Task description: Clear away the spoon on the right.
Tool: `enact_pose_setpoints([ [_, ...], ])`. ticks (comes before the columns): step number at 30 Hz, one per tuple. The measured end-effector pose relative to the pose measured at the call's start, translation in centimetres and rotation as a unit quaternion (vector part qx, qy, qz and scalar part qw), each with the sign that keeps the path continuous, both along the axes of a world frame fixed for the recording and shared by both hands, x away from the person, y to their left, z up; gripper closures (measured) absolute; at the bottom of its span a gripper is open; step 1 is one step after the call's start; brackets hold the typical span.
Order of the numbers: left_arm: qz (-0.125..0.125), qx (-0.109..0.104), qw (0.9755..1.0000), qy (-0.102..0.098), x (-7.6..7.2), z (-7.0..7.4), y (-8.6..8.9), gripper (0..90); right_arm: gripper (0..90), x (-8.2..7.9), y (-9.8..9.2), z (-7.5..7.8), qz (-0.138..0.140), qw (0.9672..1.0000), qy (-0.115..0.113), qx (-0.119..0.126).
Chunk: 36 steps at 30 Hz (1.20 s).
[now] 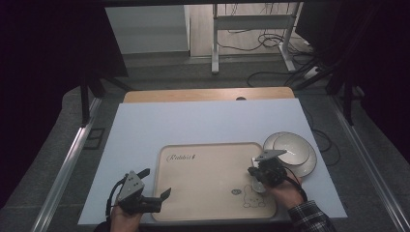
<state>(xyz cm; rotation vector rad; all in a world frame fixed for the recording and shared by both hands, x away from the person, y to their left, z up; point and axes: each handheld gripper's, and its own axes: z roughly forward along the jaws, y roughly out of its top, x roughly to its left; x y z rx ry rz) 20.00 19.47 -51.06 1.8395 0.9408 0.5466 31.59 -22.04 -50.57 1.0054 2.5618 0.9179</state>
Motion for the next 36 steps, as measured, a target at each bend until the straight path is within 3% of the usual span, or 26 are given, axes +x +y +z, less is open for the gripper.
enact_pose_setpoints([
  [17,0.0,-0.001,1.0,0.001,0.0,0.0,0.0,2.6,61.5,-0.5,-0.1,0.7,-0.007,0.9992,-0.032,0.023],
  [29,0.0,-0.002,1.0,0.004,0.0,0.0,0.1,2.6,40.8,-0.8,-0.4,1.4,-0.006,0.9984,-0.049,0.027],
  [36,0.001,-0.003,1.0,0.003,0.0,0.0,0.1,2.6,24.8,-1.2,-0.9,2.1,-0.007,0.9969,-0.06,0.051],
])
